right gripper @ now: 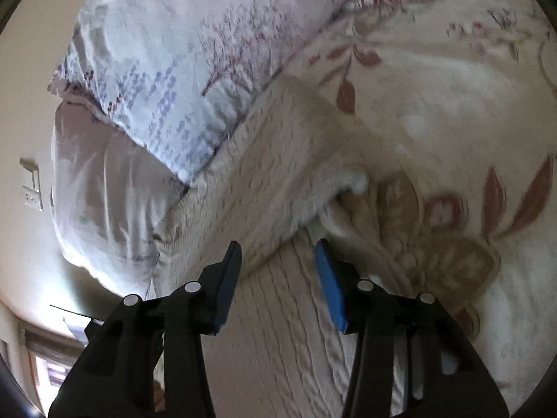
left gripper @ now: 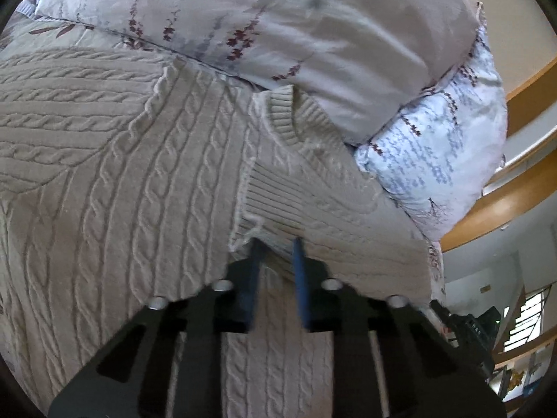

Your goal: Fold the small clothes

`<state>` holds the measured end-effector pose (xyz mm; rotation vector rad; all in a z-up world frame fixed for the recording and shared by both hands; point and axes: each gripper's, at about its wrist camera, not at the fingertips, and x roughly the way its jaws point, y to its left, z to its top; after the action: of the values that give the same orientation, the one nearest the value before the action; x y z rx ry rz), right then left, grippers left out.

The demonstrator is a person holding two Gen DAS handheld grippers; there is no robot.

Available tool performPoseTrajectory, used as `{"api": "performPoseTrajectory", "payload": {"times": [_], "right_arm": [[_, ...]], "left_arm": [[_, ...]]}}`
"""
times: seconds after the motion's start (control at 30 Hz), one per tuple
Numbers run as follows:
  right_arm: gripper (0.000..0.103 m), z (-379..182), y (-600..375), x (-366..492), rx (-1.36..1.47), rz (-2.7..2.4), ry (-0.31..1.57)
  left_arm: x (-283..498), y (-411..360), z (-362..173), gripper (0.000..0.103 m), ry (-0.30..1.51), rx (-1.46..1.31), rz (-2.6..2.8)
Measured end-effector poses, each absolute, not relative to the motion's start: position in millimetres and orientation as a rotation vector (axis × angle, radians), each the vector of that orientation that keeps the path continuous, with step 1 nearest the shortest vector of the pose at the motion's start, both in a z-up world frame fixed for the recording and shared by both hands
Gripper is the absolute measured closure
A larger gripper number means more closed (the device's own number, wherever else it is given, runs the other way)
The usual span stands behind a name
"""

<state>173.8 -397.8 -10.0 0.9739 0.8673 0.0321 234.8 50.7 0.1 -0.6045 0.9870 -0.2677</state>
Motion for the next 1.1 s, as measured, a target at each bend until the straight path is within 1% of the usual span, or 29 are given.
{"api": "performPoseTrajectory", "payload": {"times": [0.03,0.07,0.13,0.17,0.3,0.4,0.5,0.57,0.6,0.63,0.67,0.7,0.73,0.77,0.8,0.83,0.87,0.9,1.0,1.1], "right_arm": [[0.057,-8,-400,175,0.969,0.009,0.842],[0.062,-8,-401,178,0.968,-0.011,0.826],[0.082,-11,-402,182,0.965,-0.030,0.820],[0.095,-12,-401,182,0.964,-0.023,0.814],[0.095,-1,-393,172,0.931,0.008,0.756],[0.095,-2,-385,169,0.914,0.013,0.779],[0.095,-12,-380,172,0.898,-0.039,0.823],[0.095,-16,-381,171,0.918,-0.057,0.815],[0.095,-16,-382,171,0.924,-0.060,0.808],[0.094,-15,-384,170,0.921,-0.073,0.802],[0.094,-15,-386,169,0.921,-0.082,0.796],[0.089,-15,-388,167,0.923,-0.088,0.793],[0.085,-13,-389,166,0.922,-0.090,0.795],[0.078,-11,-390,163,0.924,-0.086,0.795],[0.065,-10,-392,161,0.928,-0.078,0.792],[0.058,-7,-392,157,0.925,-0.071,0.783],[0.048,-4,-392,154,0.921,-0.058,0.774],[0.042,-1,-391,153,0.913,-0.050,0.770],[0.037,7,-385,147,0.868,-0.046,0.763],[0.036,8,-379,145,0.852,-0.030,0.772]], "left_arm": [[236,52,-1,0.096,0.986,-0.599,-0.270],[239,52,-2,0.098,0.983,-0.591,-0.271],[240,51,0,0.099,0.972,-0.572,-0.274],[240,50,2,0.100,0.965,-0.558,-0.276],[239,57,20,0.100,0.885,-0.511,-0.277],[240,63,24,0.100,0.854,-0.470,-0.238],[244,66,10,0.100,0.914,-0.473,-0.220],[244,66,2,0.099,0.936,-0.480,-0.232],[241,66,3,0.098,0.928,-0.471,-0.239],[238,68,5,0.092,0.928,-0.480,-0.257],[235,71,7,0.082,0.929,-0.497,-0.268],[228,79,10,0.075,0.921,-0.527,-0.285],[221,88,14,0.061,0.906,-0.545,-0.295],[214,96,18,0.052,0.890,-0.552,-0.292],[203,112,23,0.050,0.859,-0.562,-0.270],[195,125,26,0.049,0.839,-0.574,-0.249],[184,147,28,0.049,0.821,-0.605,-0.215],[178,163,27,0.049,0.811,-0.635,-0.188],[157,216,22,0.051,0.788,-0.738,-0.065],[143,258,14,0.051,0.776,-0.817,0.063]]}}
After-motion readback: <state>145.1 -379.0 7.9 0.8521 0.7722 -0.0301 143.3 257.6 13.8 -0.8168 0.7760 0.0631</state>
